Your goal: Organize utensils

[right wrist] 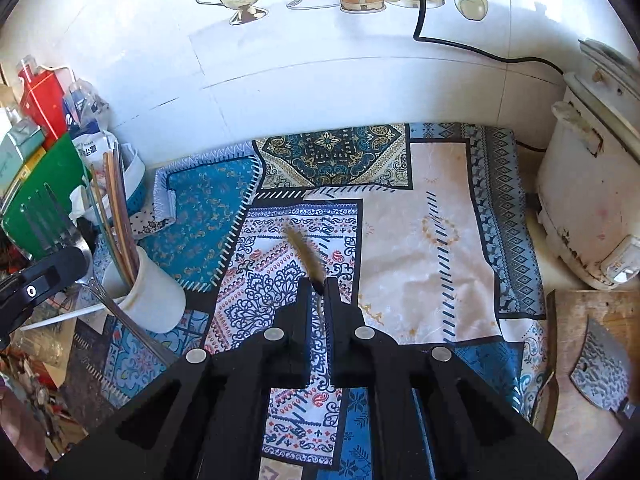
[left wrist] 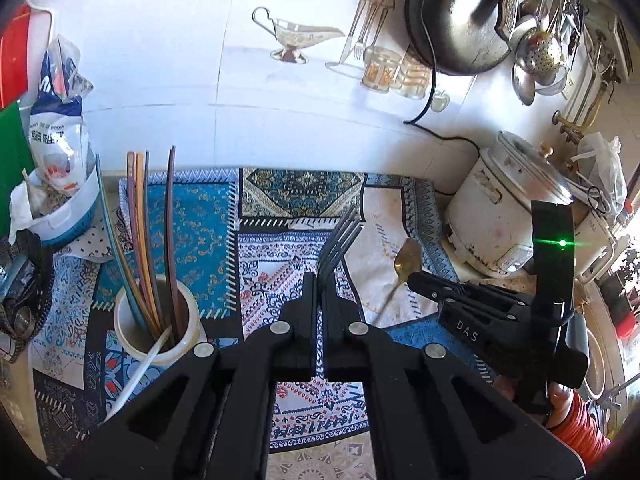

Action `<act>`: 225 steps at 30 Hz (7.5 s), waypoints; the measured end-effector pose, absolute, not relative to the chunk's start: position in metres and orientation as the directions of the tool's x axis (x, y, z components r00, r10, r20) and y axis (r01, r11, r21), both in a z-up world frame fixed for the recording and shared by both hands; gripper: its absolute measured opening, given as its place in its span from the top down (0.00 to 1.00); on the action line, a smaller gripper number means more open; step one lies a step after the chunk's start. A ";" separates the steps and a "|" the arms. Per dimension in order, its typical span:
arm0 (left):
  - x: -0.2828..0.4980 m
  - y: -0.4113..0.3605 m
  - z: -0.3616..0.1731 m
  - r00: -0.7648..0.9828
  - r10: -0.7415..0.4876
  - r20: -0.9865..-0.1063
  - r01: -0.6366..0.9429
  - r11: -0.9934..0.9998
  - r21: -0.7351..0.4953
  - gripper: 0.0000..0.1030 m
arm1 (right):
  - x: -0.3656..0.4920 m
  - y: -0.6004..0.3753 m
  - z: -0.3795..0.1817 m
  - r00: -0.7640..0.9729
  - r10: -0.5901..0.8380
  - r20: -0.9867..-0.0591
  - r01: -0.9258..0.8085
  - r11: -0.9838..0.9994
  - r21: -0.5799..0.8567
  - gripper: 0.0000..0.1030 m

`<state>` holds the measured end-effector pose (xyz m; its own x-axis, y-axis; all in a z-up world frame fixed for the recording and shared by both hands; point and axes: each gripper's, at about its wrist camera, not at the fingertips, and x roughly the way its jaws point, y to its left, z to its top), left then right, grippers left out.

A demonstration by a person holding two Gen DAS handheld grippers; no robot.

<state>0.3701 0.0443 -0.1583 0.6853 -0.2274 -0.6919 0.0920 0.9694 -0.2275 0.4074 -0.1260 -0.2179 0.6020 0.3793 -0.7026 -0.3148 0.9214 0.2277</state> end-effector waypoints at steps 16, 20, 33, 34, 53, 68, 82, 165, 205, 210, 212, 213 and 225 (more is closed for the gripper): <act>0.370 0.068 -0.142 0.725 -0.211 -0.655 0.069 0.969 -0.237 1.00 | 0.413 -0.129 -0.236 0.577 0.338 -0.743 -0.294 0.935 0.198 0.97; 0.372 0.069 -0.146 0.717 -0.213 -0.663 0.061 0.968 -0.245 1.00 | 0.426 -0.151 -0.257 0.521 0.314 -0.794 -0.195 0.949 0.248 0.81; 0.380 0.060 -0.154 0.701 -0.207 -0.682 0.064 0.971 -0.229 1.00 | 0.441 -0.195 -0.341 0.260 0.404 -0.877 0.075 0.897 0.435 0.61; 0.381 0.059 -0.154 0.701 -0.207 -0.683 0.063 0.971 -0.229 1.00 | 0.442 -0.194 -0.343 0.258 0.405 -0.877 0.081 0.896 0.437 0.61; 0.386 0.067 -0.156 0.711 -0.157 -0.685 0.012 0.977 -0.212 1.00 | 0.493 -0.095 -0.341 0.391 0.147 -0.909 -0.142 0.985 0.098 0.43; 0.394 0.062 -0.161 0.700 -0.173 -0.692 0.024 0.975 -0.219 1.00 | 0.470 -0.092 -0.337 0.332 0.287 -0.898 -0.354 0.921 0.164 0.97; 0.392 0.062 -0.158 0.704 -0.184 -0.686 0.036 0.974 -0.224 1.00 | 0.447 -0.128 -0.307 0.375 0.358 -0.855 -0.273 0.924 0.267 0.97; 0.387 0.192 -0.150 0.736 0.051 -0.675 -0.261 0.941 -0.213 1.00 | 0.556 0.098 -0.323 0.361 0.282 -0.889 -0.608 0.794 0.005 0.61; 0.392 0.171 -0.160 0.716 -0.017 -0.698 -0.135 0.977 -0.162 1.00 | 0.438 -0.009 -0.213 0.579 0.446 -0.682 -0.466 0.868 0.172 0.73; 0.393 0.170 -0.162 0.711 -0.026 -0.703 -0.121 0.980 -0.159 1.00 | 0.430 -0.009 -0.206 0.598 0.442 -0.668 -0.455 0.874 0.171 0.73; 0.392 0.170 -0.163 0.710 -0.032 -0.703 -0.117 0.980 -0.163 1.00 | 0.428 -0.009 -0.202 0.607 0.439 -0.662 -0.451 0.877 0.168 0.73; 0.392 0.170 -0.164 0.710 -0.034 -0.704 -0.115 0.980 -0.164 1.00 | 0.427 -0.009 -0.199 0.610 0.440 -0.659 -0.451 0.877 0.168 0.73; 0.400 0.182 -0.178 0.685 -0.034 -0.727 -0.106 0.984 -0.146 1.00 | 0.406 -0.001 -0.130 0.642 0.534 -0.550 -0.518 0.831 0.204 0.73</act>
